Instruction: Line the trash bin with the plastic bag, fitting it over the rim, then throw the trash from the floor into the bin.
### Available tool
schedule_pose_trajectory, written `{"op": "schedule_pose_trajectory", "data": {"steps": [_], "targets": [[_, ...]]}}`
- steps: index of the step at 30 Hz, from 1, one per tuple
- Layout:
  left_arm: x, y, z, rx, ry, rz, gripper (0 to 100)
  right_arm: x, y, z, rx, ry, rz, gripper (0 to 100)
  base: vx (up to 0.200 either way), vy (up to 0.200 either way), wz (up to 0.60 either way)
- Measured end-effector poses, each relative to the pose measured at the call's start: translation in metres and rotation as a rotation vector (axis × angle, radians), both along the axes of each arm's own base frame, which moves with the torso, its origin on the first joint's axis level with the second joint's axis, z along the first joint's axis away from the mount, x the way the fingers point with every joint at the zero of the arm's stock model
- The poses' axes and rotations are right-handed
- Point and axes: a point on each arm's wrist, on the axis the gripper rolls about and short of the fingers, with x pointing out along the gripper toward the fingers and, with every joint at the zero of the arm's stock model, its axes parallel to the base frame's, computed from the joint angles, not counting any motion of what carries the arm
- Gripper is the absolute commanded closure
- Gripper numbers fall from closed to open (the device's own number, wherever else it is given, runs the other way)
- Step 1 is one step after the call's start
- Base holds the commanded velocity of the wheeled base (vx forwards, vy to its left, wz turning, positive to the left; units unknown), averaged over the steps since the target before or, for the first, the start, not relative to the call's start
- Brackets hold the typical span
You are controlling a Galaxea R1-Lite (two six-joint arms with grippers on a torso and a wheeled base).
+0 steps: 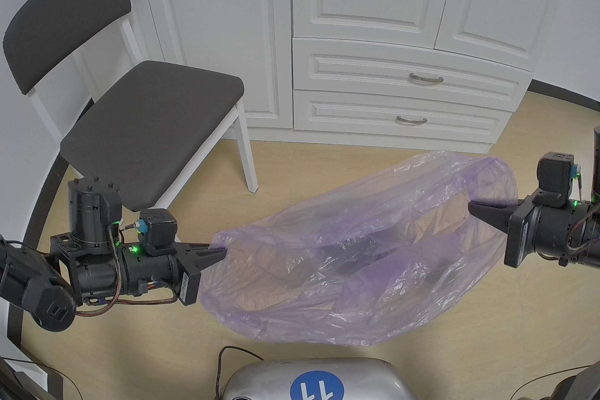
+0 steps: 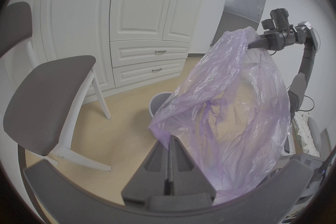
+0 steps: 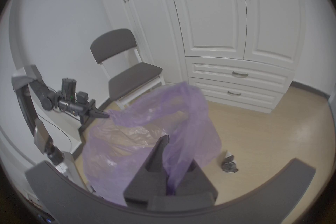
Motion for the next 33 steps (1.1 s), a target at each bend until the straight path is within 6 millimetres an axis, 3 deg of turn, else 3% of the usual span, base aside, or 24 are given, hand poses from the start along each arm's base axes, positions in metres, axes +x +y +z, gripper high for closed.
{"op": "schedule_pose_trajectory", "data": {"steps": [10,19,33], "targets": [[0.005,0.001,-0.001,-0.001,-0.012,0.028,100,-0.004,-0.004,-0.027,-0.226,-0.013,-0.02,100,0.0,0.0,0.0],[0.015,0.008,0.012,-0.059,-0.131,0.197,100,0.001,-0.006,-0.049,-0.421,-0.001,-0.098,100,0.0,0.0,0.0],[0.016,0.021,0.017,-0.059,-0.157,0.251,100,0.005,-0.015,-0.06,-0.532,0.015,-0.197,100,0.0,0.0,0.0]]}}
